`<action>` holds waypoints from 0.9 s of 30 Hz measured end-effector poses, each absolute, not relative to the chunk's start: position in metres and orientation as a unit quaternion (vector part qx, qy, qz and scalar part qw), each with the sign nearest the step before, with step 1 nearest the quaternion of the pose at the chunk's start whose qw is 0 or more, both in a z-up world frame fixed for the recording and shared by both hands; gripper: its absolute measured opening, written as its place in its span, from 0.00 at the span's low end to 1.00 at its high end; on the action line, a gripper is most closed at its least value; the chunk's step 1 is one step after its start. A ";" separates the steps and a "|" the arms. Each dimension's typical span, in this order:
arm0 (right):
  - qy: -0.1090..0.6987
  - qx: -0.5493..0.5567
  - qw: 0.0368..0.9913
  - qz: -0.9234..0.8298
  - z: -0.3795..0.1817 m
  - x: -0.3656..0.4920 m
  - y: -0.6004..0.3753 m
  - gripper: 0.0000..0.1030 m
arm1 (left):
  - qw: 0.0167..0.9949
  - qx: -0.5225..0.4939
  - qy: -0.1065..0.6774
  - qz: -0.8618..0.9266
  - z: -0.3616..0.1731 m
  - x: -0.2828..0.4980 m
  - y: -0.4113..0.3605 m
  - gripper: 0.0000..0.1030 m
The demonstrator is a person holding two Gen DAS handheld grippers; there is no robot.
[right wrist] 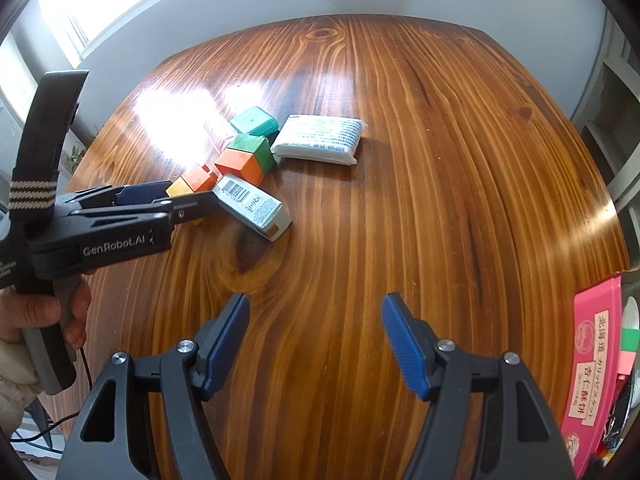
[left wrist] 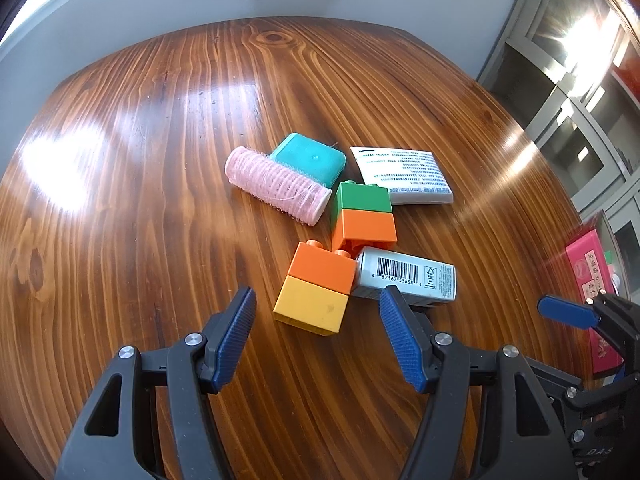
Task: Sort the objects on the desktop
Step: 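Move both open tools back to the remaining items on the table, then grasp the orange-yellow Lego brick with the left tool while the right tool grasps the pale blue box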
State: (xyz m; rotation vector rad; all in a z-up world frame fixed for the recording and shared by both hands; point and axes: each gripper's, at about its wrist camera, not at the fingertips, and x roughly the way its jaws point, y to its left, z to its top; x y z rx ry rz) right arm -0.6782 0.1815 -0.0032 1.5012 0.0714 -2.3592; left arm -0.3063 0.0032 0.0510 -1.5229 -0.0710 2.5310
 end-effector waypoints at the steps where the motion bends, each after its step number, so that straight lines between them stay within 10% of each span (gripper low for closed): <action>1: 0.026 0.529 0.173 -0.831 -0.004 -0.681 0.179 0.71 | 0.094 -0.514 -0.024 0.853 0.050 -0.308 0.004 0.66; 14: 0.039 0.505 0.209 -0.837 0.002 -0.712 0.155 0.71 | 0.097 -0.511 -0.015 0.854 0.042 -0.312 -0.004 0.63; 21: 0.068 0.505 0.228 -0.829 -0.008 -0.733 0.135 0.61 | 0.090 -0.507 -0.011 0.857 0.039 -0.313 -0.005 0.36; 27: 0.079 0.509 0.247 -0.821 -0.016 -0.741 0.120 0.58 | 0.078 -0.509 -0.033 0.857 0.040 -0.306 -0.014 0.35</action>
